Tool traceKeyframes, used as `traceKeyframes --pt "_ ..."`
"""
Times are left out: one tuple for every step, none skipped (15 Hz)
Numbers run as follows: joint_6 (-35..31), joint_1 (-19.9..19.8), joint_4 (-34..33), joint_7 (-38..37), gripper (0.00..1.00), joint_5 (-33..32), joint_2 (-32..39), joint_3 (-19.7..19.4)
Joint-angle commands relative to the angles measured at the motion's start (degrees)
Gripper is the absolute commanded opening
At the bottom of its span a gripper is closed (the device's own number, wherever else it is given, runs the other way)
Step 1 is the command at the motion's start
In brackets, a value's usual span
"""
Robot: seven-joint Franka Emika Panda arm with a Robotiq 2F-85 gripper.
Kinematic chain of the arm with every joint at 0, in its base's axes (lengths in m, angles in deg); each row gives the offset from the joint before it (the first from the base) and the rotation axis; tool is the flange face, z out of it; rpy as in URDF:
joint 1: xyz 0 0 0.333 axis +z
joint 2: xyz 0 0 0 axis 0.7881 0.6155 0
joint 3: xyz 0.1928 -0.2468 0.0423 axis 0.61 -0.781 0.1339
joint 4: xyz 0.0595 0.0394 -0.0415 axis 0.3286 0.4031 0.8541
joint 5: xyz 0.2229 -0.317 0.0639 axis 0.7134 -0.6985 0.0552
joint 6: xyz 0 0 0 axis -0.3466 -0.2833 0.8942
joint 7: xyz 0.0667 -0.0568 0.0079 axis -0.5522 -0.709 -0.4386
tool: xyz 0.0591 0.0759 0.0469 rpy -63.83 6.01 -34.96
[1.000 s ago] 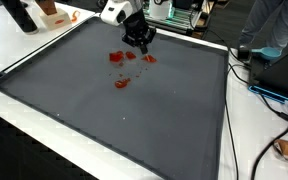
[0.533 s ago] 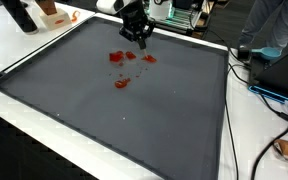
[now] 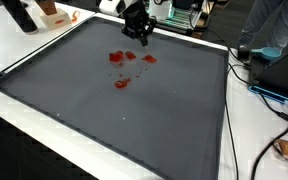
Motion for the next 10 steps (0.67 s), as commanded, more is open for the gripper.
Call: traceKeyframes --pt "-0.67 -0.01 0.4 0.47 0.03 -0.66 0.42 -0.01" --pt "-1.7 0.09 0.72 0.53 0.03 -0.81 0.42 0.04" --pt "-2.28 0.1 0.82 0.73 0.03 -0.8 0.52 0.1" --pt "-2.97 0.16 0.89 0.49 0.03 -1.07 0.65 0.07" --pt "-3.64 0.19 1.01 0.39 0.03 -1.23 0.76 0.06" --pt "-4.26 0.2 1.11 0.39 0.03 -1.38 0.84 0.08" --pt "-4.38 0.21 1.11 0.5 0.03 -1.61 0.97 0.11" --pt "-4.31 0.25 0.96 0.24 0.03 -1.99 1.24 0.09" --pt "-4.07 0.27 0.83 0.19 0.03 -2.41 1.55 0.12" --pt "-3.41 0.21 0.61 0.33 0.03 -2.61 1.98 0.18"
